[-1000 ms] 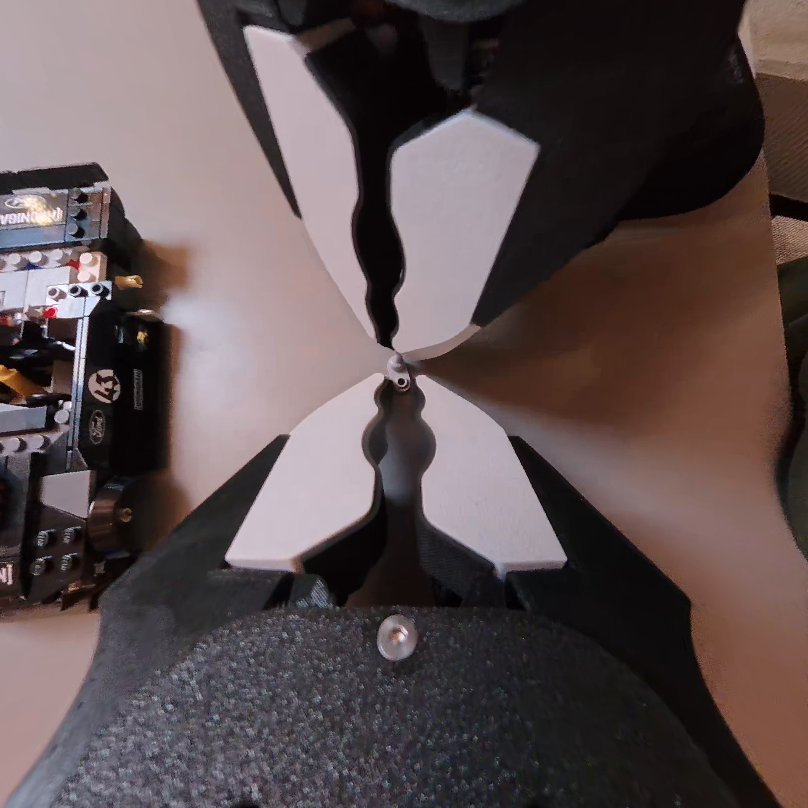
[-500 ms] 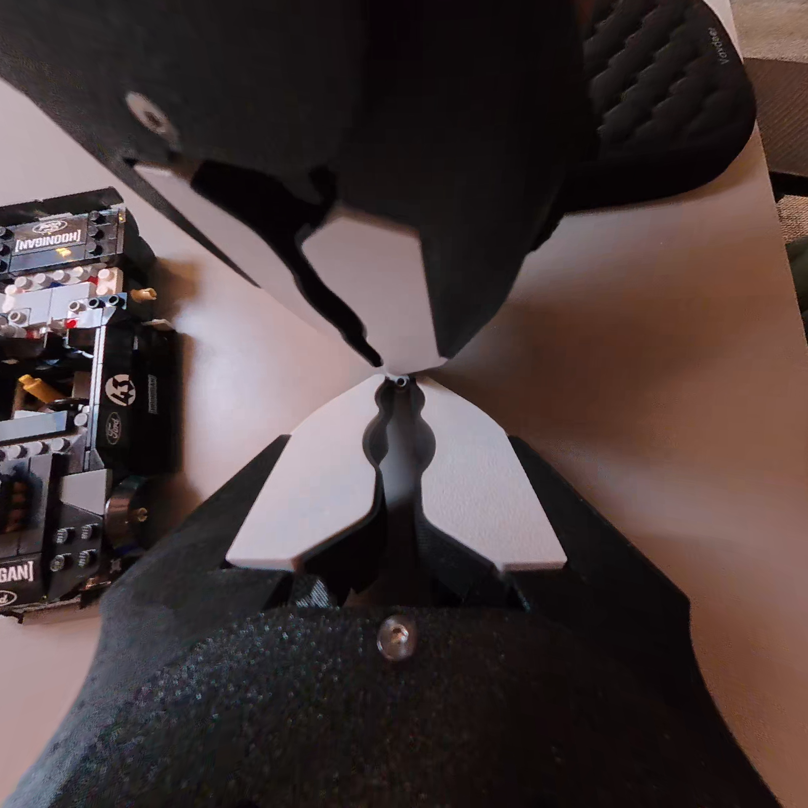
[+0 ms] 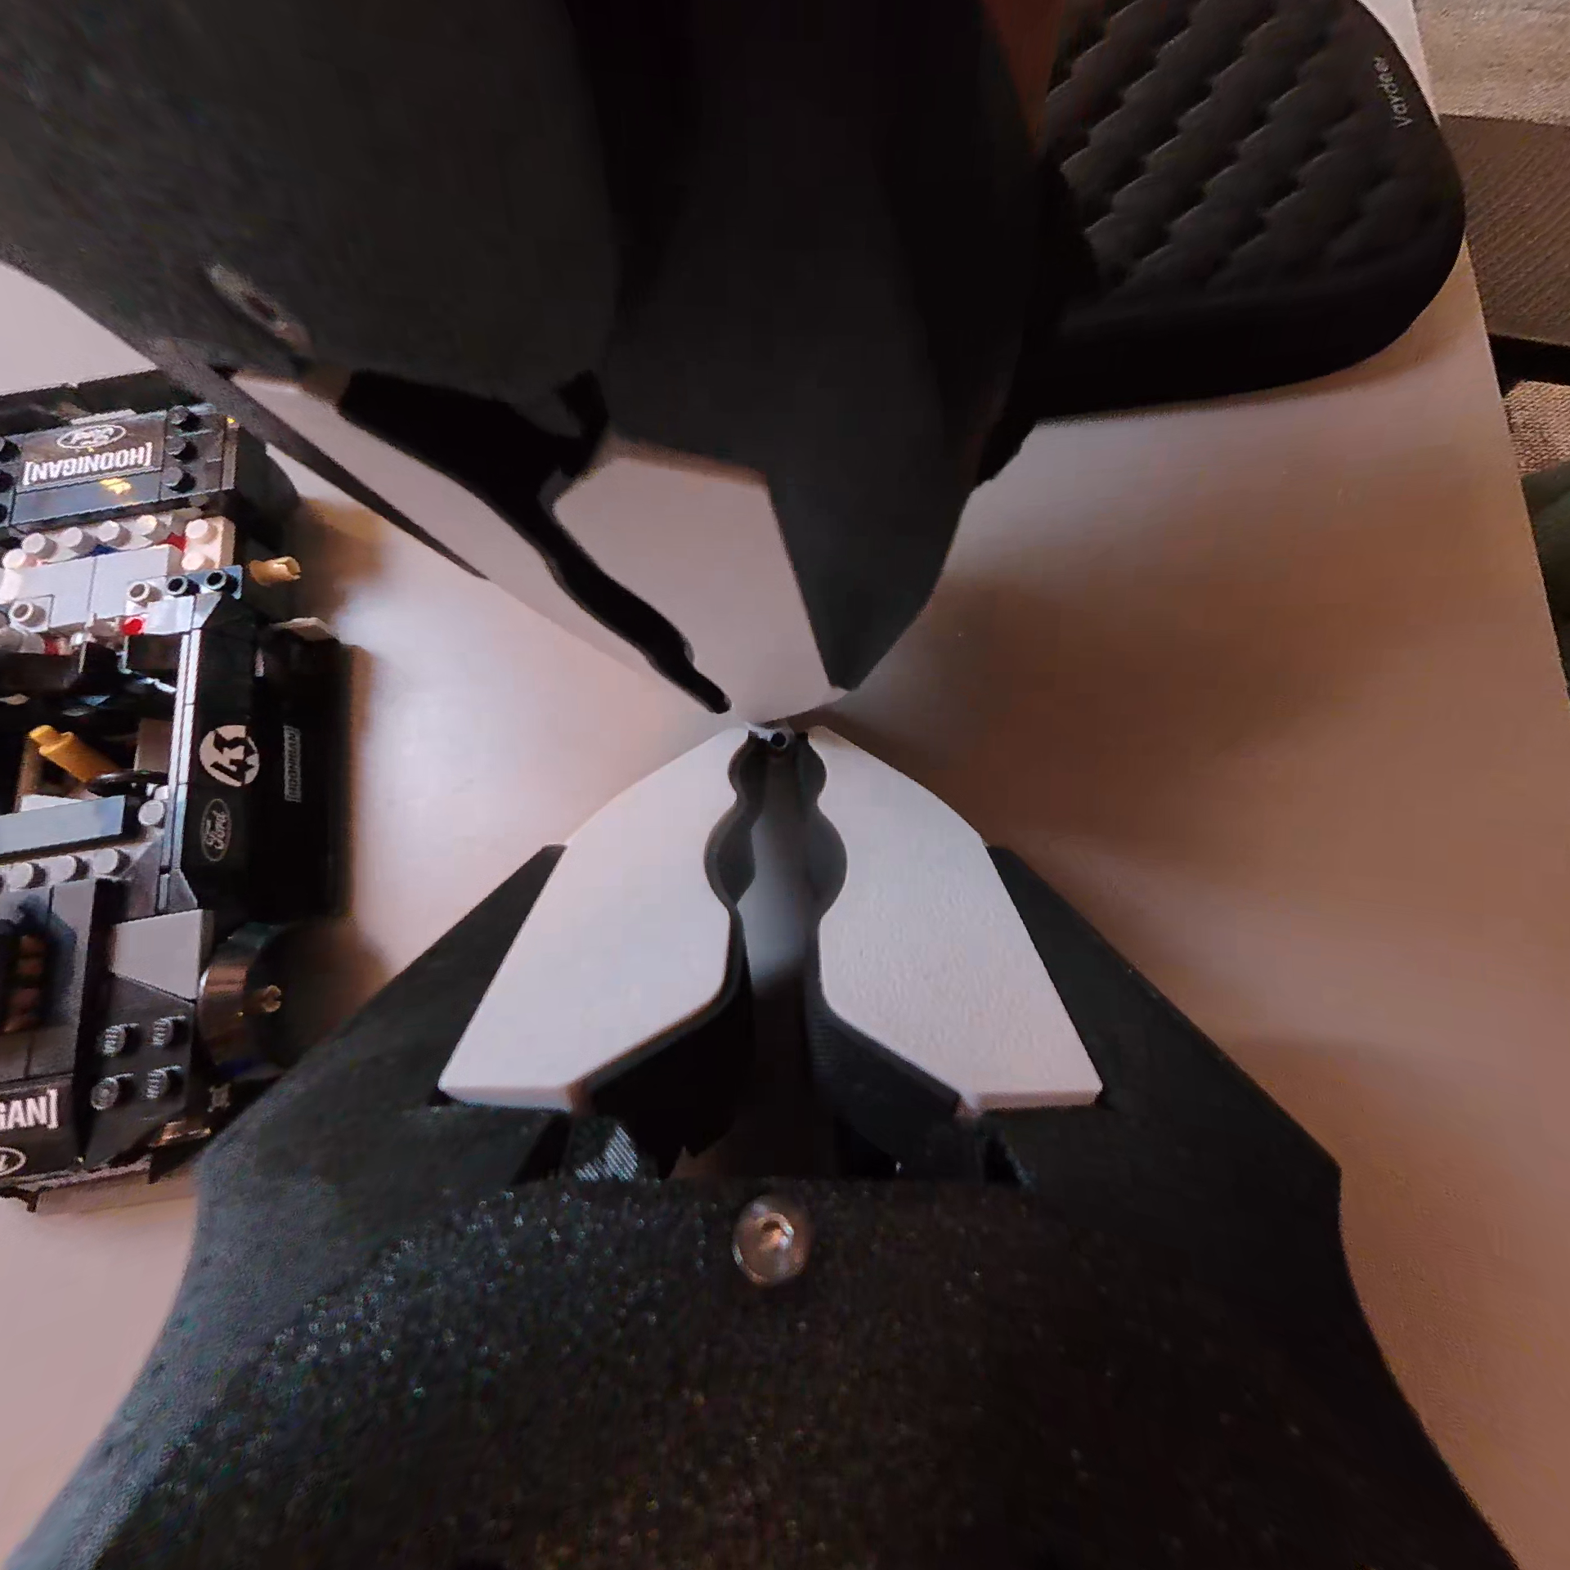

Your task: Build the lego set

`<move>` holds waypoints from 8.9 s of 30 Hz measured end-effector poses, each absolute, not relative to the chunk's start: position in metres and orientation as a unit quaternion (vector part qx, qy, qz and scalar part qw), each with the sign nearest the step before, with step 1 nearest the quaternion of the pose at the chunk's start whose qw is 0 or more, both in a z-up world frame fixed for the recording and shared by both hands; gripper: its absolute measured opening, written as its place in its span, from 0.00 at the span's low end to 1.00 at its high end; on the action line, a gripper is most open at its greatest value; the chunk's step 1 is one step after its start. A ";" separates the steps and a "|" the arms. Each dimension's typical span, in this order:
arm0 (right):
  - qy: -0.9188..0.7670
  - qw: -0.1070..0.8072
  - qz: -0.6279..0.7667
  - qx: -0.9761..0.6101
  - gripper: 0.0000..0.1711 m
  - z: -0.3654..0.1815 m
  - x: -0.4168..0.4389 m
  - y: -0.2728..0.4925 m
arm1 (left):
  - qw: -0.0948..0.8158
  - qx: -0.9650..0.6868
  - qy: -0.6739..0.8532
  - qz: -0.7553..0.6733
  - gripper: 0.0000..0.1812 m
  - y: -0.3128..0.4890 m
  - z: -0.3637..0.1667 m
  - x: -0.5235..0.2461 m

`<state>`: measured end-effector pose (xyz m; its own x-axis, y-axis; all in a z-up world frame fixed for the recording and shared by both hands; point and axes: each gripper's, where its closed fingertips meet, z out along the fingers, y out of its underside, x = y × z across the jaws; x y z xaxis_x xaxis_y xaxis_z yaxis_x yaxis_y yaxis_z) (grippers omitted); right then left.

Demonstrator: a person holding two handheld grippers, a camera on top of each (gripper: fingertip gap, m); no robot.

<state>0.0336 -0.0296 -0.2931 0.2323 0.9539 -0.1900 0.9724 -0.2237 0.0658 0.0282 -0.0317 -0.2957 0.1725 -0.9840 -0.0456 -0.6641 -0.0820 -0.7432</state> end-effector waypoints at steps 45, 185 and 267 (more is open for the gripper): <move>0.603 -0.219 -0.159 0.750 0.04 -0.296 0.035 -0.025 | 0.329 -0.726 0.533 -0.284 0.06 -0.009 -0.275 -0.008; 0.657 -0.259 -0.306 0.639 0.07 -0.266 -0.001 -0.030 | 0.301 -0.692 0.612 -0.236 0.07 -0.030 -0.295 -0.045; 0.699 -0.146 -0.188 0.675 0.05 -0.291 -0.019 0.002 | 0.328 -0.724 0.572 -0.205 0.02 0.001 -0.296 -0.023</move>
